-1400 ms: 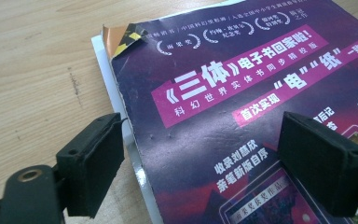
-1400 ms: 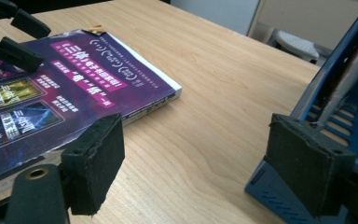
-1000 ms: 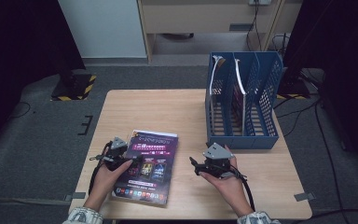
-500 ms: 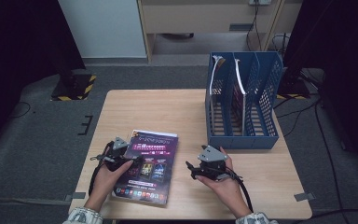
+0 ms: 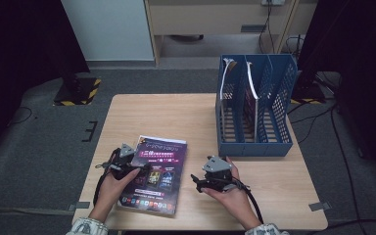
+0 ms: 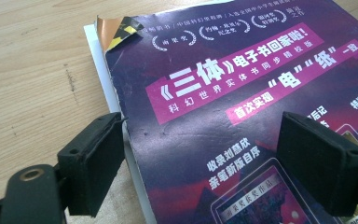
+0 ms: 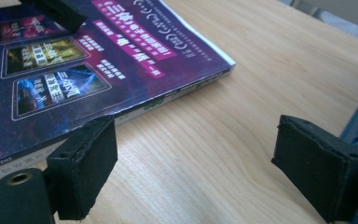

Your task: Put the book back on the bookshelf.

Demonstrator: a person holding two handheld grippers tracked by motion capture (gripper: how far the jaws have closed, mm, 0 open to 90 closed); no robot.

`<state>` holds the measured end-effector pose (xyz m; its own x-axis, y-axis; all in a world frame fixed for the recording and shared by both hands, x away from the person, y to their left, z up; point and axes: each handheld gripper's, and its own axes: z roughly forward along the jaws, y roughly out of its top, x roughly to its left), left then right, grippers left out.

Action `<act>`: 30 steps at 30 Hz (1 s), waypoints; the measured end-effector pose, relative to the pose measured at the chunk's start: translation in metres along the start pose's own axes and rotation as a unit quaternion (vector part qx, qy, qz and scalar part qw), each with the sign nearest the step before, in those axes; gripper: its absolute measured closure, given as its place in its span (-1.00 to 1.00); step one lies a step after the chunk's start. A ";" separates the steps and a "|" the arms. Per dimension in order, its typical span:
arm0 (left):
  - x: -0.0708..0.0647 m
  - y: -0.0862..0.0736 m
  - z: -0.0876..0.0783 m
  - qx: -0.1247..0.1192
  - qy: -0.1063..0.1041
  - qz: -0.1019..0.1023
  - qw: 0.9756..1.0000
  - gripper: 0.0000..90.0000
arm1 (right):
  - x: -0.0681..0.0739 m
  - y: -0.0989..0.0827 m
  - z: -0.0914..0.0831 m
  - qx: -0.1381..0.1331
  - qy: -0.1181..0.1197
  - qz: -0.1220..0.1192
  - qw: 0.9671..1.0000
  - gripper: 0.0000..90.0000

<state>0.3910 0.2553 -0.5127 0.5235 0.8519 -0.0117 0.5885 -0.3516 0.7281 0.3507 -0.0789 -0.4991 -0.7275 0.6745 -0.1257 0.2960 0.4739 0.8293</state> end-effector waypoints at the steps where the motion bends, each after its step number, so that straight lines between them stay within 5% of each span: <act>1: 0.000 0.000 0.000 0.000 0.000 0.000 1.000 -0.67 | 0.001 0.000 0.002 0.001 0.002 -0.002 1.000 -0.72; 7: -0.001 0.000 0.000 0.001 0.001 0.002 1.000 -0.67 | 0.008 0.004 0.017 0.006 0.013 0.011 1.000 -0.73; 12: -0.001 0.000 0.000 0.000 0.003 0.004 1.000 -0.67 | 0.011 0.014 0.031 -0.001 0.034 0.044 0.998 -0.78; 21: -0.002 0.000 0.000 -0.001 0.004 0.010 1.000 -0.67 | 0.001 0.039 0.067 -0.002 0.051 0.079 0.996 -0.78; 30: -0.004 0.000 0.000 -0.005 0.008 0.010 1.000 -0.67 | -0.003 0.027 0.079 0.031 0.055 0.102 0.993 -0.77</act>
<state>0.3887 0.2518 -0.5124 0.5250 0.8510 0.0129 0.5722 -0.3642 0.7348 0.4098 -0.0235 -0.5187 -0.7108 0.6955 0.1053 0.4792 0.3691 0.7963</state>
